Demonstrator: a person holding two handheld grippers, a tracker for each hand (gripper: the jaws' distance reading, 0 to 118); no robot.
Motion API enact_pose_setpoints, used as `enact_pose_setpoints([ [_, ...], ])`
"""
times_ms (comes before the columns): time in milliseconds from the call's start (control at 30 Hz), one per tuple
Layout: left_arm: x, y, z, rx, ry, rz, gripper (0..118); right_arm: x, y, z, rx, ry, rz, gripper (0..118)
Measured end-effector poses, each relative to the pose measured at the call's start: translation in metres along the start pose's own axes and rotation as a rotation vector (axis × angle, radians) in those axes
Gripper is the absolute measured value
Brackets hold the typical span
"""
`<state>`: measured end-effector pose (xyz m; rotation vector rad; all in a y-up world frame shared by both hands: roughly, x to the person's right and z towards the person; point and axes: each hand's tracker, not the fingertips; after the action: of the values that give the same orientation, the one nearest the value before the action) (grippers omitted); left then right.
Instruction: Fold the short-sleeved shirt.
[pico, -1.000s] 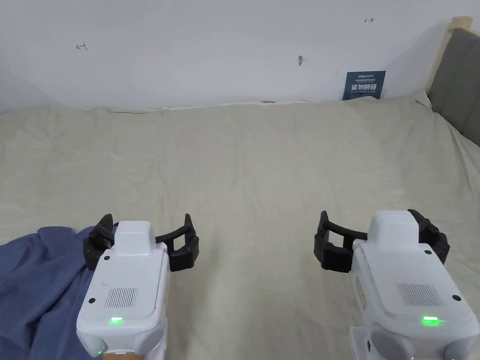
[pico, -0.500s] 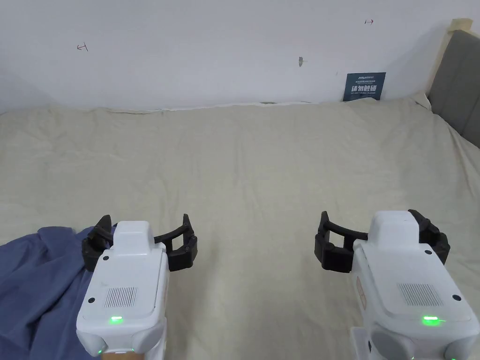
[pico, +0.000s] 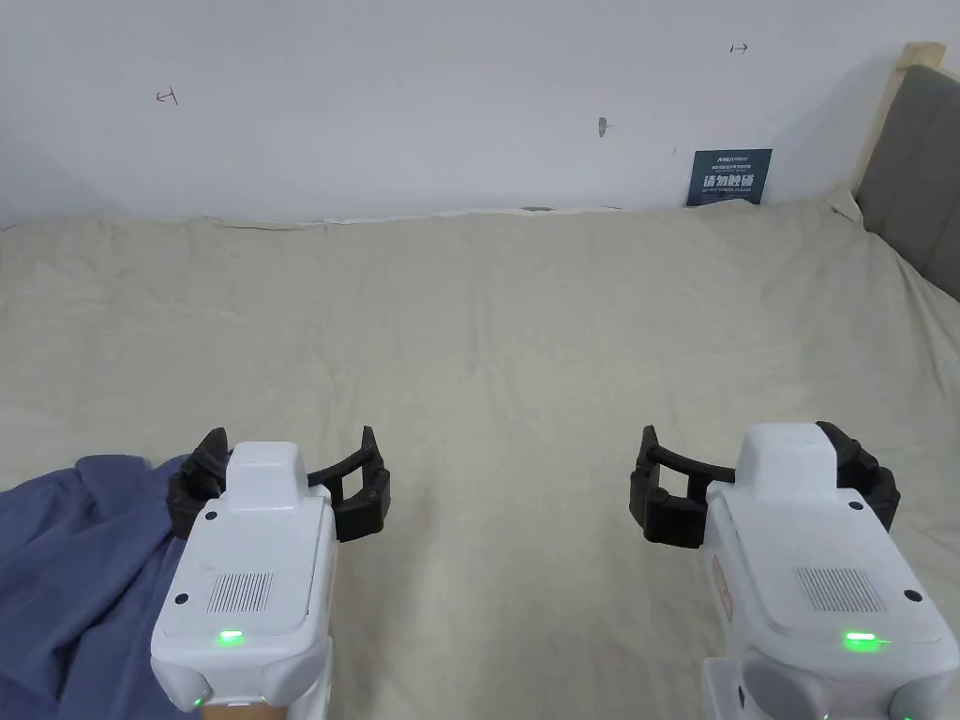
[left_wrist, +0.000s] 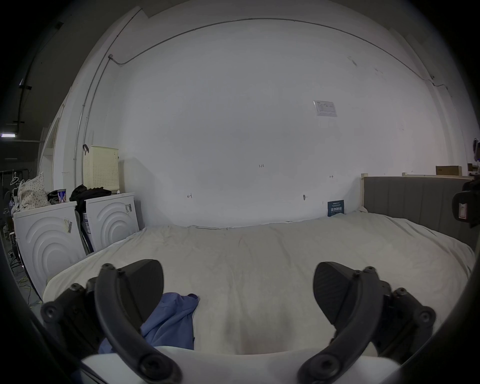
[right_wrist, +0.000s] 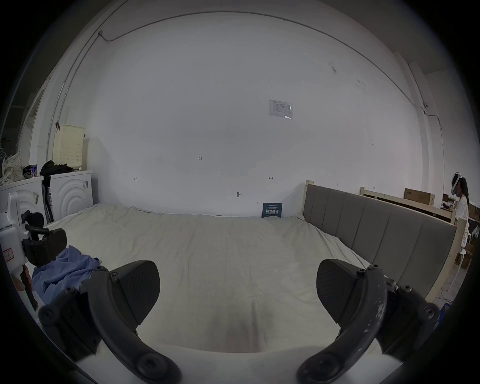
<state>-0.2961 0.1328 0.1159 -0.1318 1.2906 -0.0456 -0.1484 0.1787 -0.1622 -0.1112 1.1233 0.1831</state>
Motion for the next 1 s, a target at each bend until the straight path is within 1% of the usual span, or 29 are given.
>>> enact_pose_setpoints([
  [67, 0.000, 0.001, 0.000, -0.013, -0.022, 0.002, 95, -0.001, 0.001, 0.001, -0.002, 0.001, 0.009, 110],
  [100, 0.000, 0.001, 0.000, -0.026, -0.042, 0.006, 95, -0.001, 0.002, 0.001, -0.002, 0.001, 0.012, 110],
  [133, -0.001, 0.002, 0.000, -0.035, -0.064, 0.012, 80, -0.002, 0.002, 0.002, -0.002, 0.001, 0.016, 96],
  [167, -0.001, 0.002, 0.000, -0.039, -0.067, 0.018, 47, -0.003, 0.002, 0.002, 0.000, -0.003, 0.018, 53],
  [200, 0.000, 0.003, -0.001, -0.045, -0.063, 0.021, 14, -0.003, 0.003, 0.001, -0.001, -0.004, 0.020, 19],
  [233, 0.002, 0.003, 0.000, -0.059, -0.055, 0.020, 2, -0.003, 0.003, 0.000, -0.004, -0.007, 0.022, 2],
  [267, 0.002, 0.004, 0.002, -0.051, -0.063, 0.035, 0, -0.003, 0.004, 0.000, -0.002, -0.012, 0.019, 1],
  [300, 0.001, 0.004, 0.003, -0.047, -0.108, 0.064, 0, -0.002, 0.004, -0.001, -0.004, 0.010, 0.002, 1],
  [333, 0.000, 0.004, 0.004, -0.047, -0.097, 0.055, 0, -0.002, 0.005, -0.003, -0.010, 0.015, -0.007, 1],
  [433, -0.001, 0.003, 0.005, -0.036, -0.059, 0.012, 0, -0.008, 0.005, -0.009, -0.015, 0.017, 0.012, 1],
  [500, -0.012, 0.004, 0.004, -0.037, -0.045, 0.022, 0, -0.014, 0.007, -0.013, -0.016, 0.039, 0.013, 1],
  [600, -0.037, 0.005, 0.007, -0.043, 0.001, 0.047, 0, -0.034, 0.012, -0.021, -0.007, 0.093, 0.018, 1],
  [700, -0.068, 0.003, 0.016, -0.040, 0.082, 0.033, 0, -0.066, 0.018, -0.029, 0.009, 0.177, 0.025, 1],
  [867, -0.142, -0.001, 0.043, -0.055, 0.246, 0.025, 0, -0.140, 0.029, -0.035, 0.039, 0.347, 0.054, 1],
  [1000, -0.196, -0.007, 0.070, -0.076, 0.367, 0.004, 0, -0.197, 0.032, -0.031, 0.048, 0.473, 0.061, 1],
])
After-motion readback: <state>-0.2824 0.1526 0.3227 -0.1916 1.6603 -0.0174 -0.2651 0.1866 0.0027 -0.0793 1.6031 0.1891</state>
